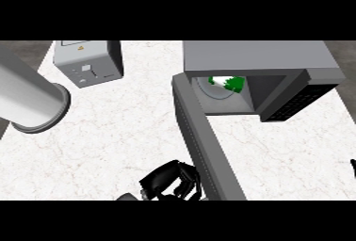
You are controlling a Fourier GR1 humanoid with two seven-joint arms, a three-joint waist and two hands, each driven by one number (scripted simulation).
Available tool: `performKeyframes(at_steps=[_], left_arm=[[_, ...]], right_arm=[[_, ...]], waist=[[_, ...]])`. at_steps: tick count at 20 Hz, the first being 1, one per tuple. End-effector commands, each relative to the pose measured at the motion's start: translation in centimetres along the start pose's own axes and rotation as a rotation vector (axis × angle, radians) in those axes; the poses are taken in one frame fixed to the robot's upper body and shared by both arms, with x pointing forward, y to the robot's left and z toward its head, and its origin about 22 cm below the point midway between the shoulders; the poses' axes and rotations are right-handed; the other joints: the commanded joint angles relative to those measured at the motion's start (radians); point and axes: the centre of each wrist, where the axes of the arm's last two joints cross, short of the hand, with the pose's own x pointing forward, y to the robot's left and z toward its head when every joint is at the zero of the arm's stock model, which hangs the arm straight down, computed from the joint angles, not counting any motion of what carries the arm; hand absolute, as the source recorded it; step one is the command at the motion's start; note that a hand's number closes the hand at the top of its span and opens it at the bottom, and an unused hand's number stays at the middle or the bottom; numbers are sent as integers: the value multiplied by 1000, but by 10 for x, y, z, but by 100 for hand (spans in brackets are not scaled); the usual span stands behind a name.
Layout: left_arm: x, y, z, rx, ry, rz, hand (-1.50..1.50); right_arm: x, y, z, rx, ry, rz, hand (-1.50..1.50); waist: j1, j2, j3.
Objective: Pick up the milk, place it into the microwave and close the microwave
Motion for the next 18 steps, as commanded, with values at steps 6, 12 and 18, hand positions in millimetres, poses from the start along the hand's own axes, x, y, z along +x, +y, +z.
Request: performKeyframes(at_steps=[6,12,18], left_arm=[[9,-38,-42,-58,-70,-30,150],[14,-50,-48,19,-125,9,-150],[35,-55,-58,121,-164,-14,150]], right_arm=[[16,19,-42,125,-139,-90,-150],[28,19,-45,178,-161,-122,-150],[35,28,-49,197,-162,-155,-150]], waist=[[-33,7,-3],[-69,11,-5],[-116,14,-6]])
